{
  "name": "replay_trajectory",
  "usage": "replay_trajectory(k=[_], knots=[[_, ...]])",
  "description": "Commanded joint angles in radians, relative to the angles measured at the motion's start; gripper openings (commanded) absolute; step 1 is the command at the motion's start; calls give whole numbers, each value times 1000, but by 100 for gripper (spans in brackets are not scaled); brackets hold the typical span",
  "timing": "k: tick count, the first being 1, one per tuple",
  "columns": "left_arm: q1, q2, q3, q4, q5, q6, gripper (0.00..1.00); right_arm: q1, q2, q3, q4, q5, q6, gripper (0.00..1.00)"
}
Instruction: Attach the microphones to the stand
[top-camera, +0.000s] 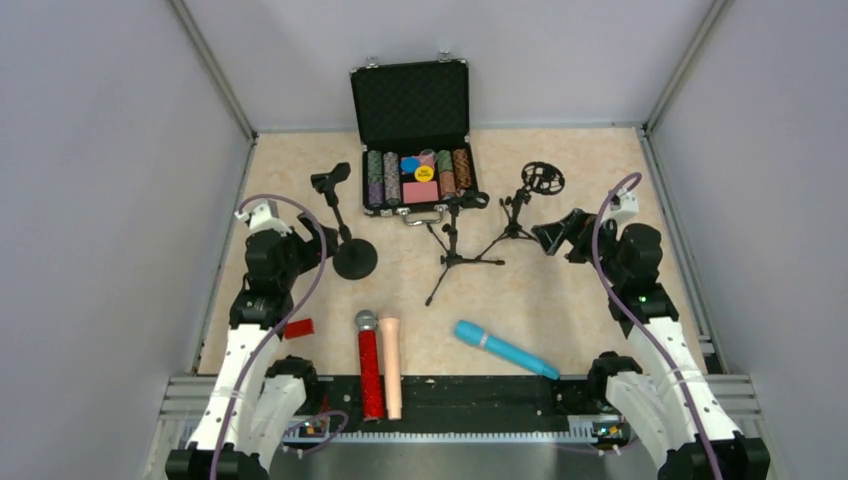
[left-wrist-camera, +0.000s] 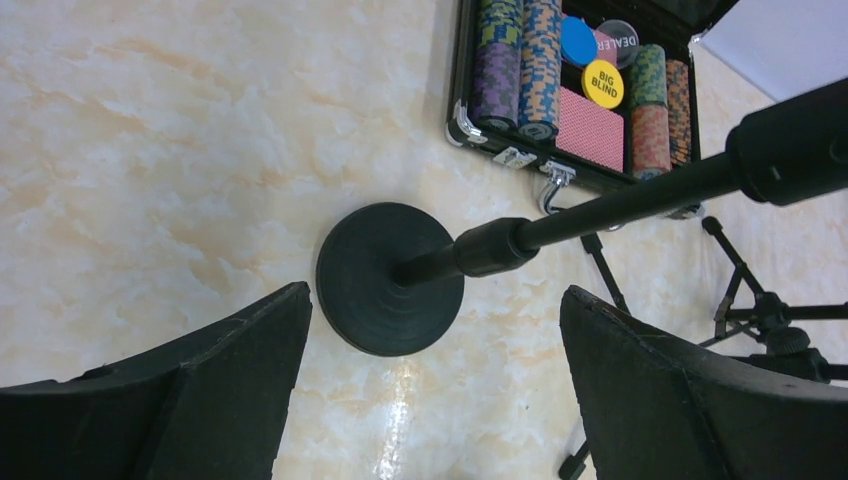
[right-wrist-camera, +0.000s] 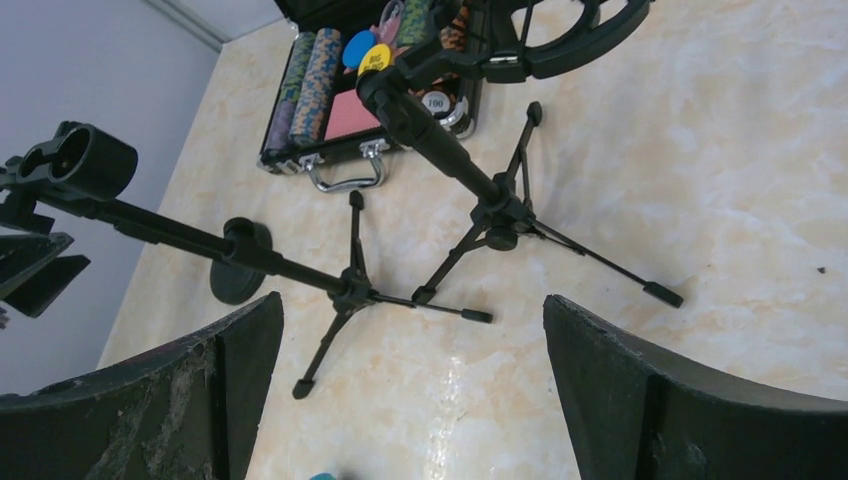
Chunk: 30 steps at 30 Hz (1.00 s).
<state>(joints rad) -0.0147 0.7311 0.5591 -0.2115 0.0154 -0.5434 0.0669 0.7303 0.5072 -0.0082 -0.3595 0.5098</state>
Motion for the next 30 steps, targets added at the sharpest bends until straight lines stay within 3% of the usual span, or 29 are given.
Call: replay_trajectory(k=[1,22,30], knots=[[3,-28,17,-21,57,34,99,-9,13,61,51,-91,-3,99],[-8,-118,-49,-65,459,45,99,-9,29,20,125,-288,19,99],[-122,-105,-62,-51,479,22,99,-1,47,20,116,-392,-2,99]])
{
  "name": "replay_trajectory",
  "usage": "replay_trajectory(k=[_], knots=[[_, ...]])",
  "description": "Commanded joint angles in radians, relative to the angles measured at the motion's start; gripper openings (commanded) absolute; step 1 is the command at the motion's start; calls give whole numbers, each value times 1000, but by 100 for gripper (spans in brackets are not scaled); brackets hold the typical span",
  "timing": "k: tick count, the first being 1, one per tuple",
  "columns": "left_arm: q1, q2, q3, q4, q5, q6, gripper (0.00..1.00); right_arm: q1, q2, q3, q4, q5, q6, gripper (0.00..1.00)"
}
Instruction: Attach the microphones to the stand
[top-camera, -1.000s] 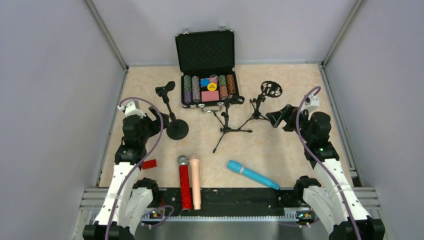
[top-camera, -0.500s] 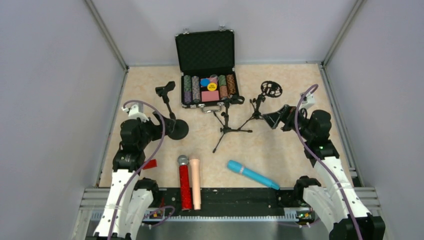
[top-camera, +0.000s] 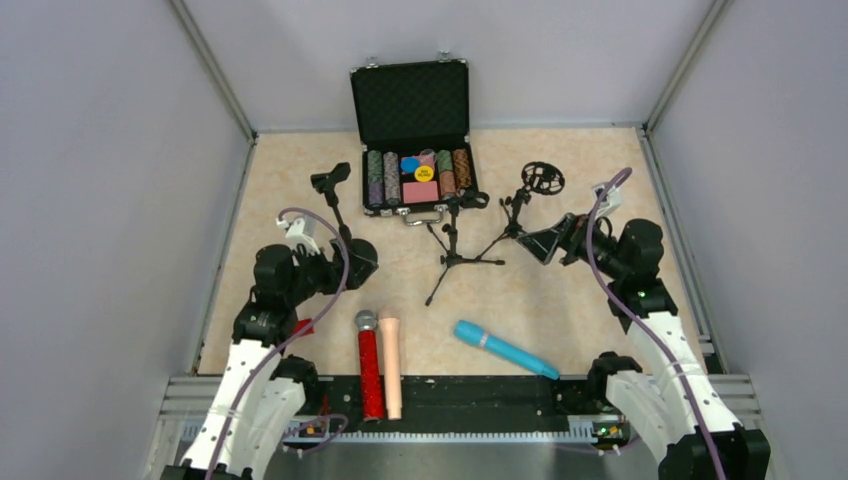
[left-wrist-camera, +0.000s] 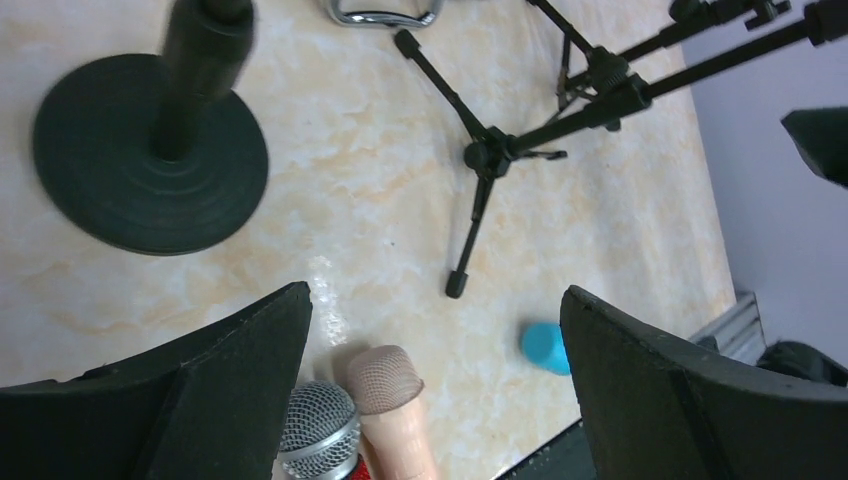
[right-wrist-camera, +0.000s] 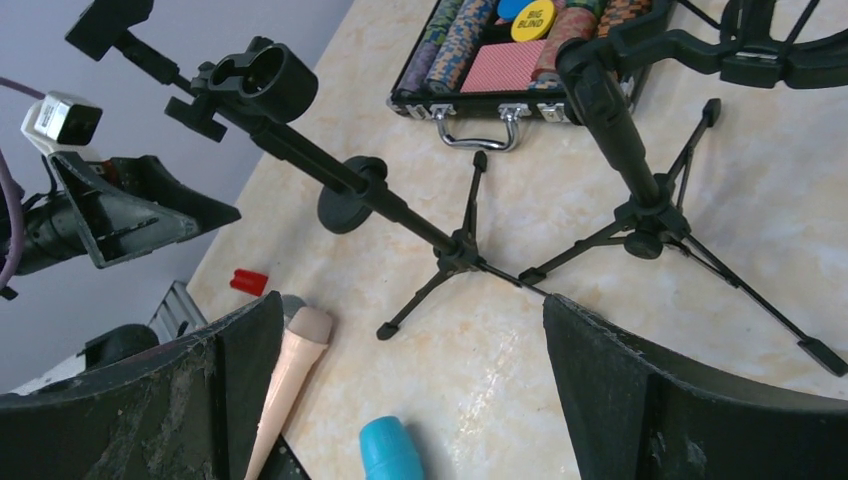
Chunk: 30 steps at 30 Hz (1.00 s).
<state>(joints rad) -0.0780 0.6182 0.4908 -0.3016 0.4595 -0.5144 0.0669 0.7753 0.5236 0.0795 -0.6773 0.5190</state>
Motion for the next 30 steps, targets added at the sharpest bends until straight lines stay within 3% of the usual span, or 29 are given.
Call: replay_trajectory(k=[1,10,20,26,30], knots=[[-82,15,11,42,27,-6,99,9,2,3,18,-77,-23,99],[-295,141,60,233,-37,-21,99,177,32,-23,-1,-36,-72,99],[-348,231,104,476,-25,-96,99,436,9,-116,19,94,-141,99],[-375,263,123,592,-26,-120,99,461,8,-138,67,118,-126,99],[-403,308,218,558,-20,-64,98,462,19,-149,96,117,-110,98]])
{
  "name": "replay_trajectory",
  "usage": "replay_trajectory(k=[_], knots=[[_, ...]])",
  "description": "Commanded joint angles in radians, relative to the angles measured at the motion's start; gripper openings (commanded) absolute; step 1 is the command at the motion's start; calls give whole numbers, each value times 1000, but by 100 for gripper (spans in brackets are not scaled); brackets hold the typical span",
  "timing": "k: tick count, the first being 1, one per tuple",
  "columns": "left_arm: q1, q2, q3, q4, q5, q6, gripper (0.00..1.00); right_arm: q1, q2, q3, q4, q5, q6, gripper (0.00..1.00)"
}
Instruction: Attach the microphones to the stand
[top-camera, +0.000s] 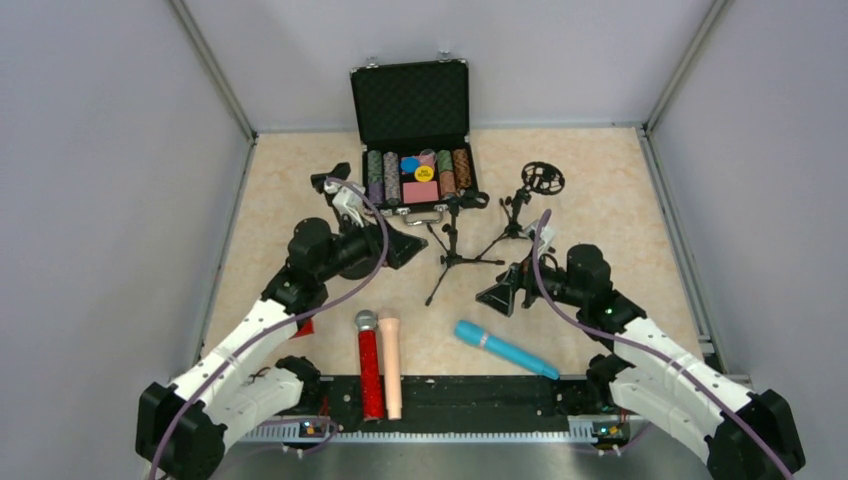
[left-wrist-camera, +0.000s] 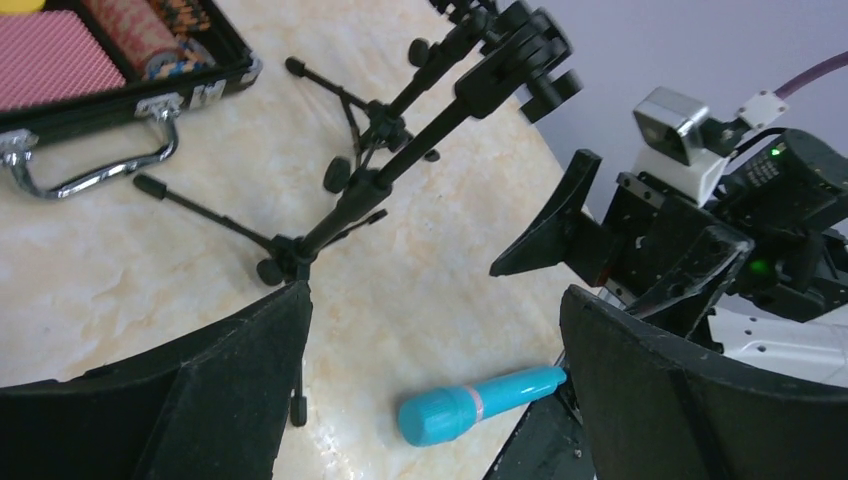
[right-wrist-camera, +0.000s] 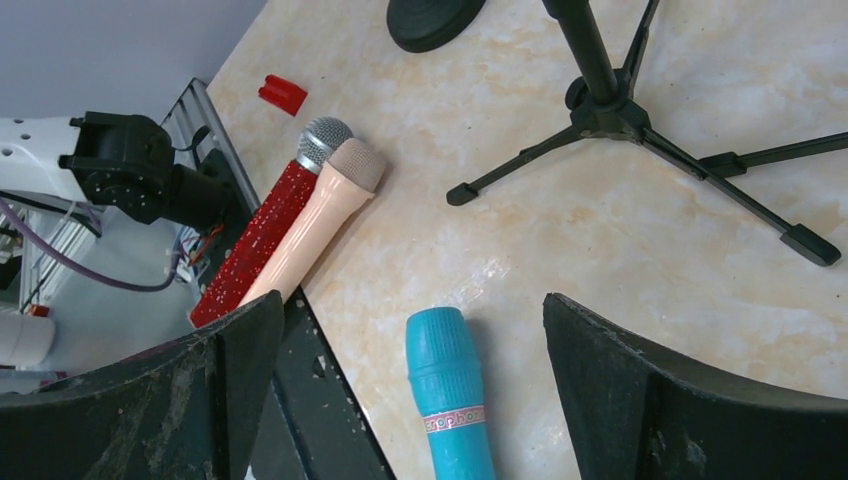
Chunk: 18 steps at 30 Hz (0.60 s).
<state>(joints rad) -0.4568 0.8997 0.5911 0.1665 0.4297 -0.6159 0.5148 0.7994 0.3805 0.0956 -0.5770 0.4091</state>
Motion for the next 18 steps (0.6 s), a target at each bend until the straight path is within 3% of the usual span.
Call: replay_trajectory(k=[1,12,18], knots=[[-30,37,142,87,9,51,97,16,-1,-8,83,19,-1,98],[-54,131,344,106,19,132,97,36,30,-25,75,40,-14,98],[-55,138,364,102,-2,135,96,81,63,18,-2,93,-73,98]])
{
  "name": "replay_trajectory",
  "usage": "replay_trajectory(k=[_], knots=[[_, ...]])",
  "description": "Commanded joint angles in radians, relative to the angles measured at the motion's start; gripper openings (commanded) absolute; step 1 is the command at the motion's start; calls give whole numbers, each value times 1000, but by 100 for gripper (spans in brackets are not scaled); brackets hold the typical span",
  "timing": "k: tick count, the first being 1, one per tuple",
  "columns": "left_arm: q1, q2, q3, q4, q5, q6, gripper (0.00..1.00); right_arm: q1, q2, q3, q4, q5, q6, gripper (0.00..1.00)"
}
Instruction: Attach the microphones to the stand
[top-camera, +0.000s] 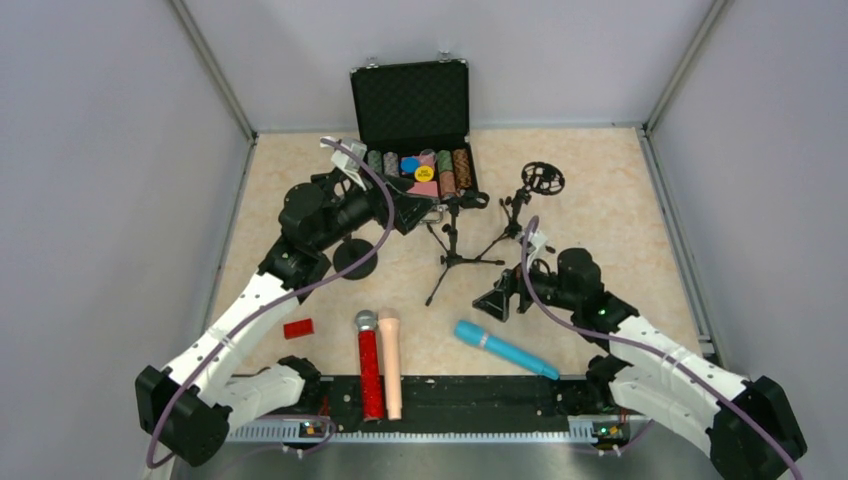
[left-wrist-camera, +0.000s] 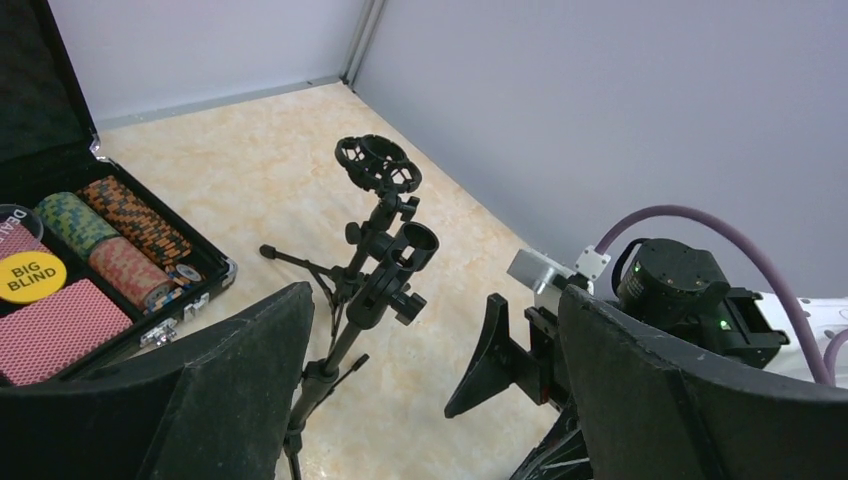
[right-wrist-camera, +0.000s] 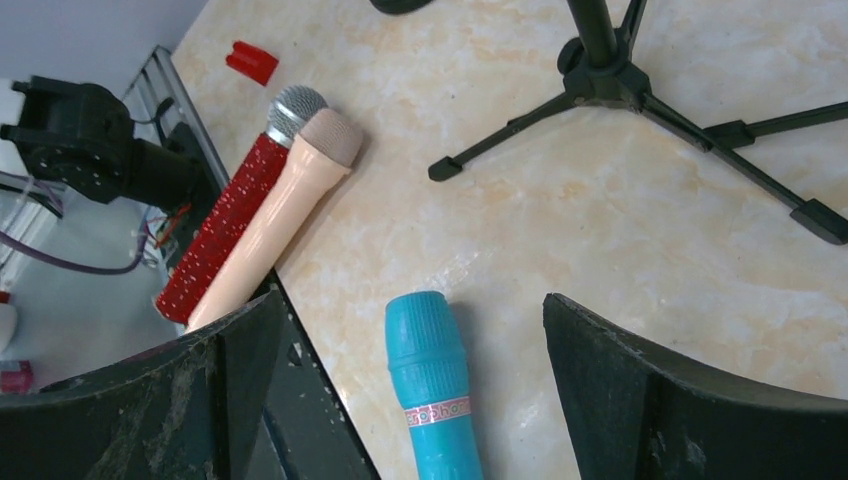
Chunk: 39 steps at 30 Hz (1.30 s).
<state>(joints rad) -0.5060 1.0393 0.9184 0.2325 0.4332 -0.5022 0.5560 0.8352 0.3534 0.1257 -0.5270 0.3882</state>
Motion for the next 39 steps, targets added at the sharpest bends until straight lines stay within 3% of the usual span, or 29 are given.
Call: replay_trajectory(k=[1,6,19,34,39], knots=[[-6,-8,32,31,-28,22,96,55,37,52,-42,58,-59,98],[-6,-51,-4,17,-148,19,95,166,97,99,-101,174,-77,98],[-6,-138,-85,-23,-269,10,95,467,245,230,-262,494,-131,91],[-6,-183,-111,-66,-338,34,96,621,409,306,-388,697,-166,82],[-5,-203,-124,-69,-360,47,96,633,507,327,-401,675,-185,70]])
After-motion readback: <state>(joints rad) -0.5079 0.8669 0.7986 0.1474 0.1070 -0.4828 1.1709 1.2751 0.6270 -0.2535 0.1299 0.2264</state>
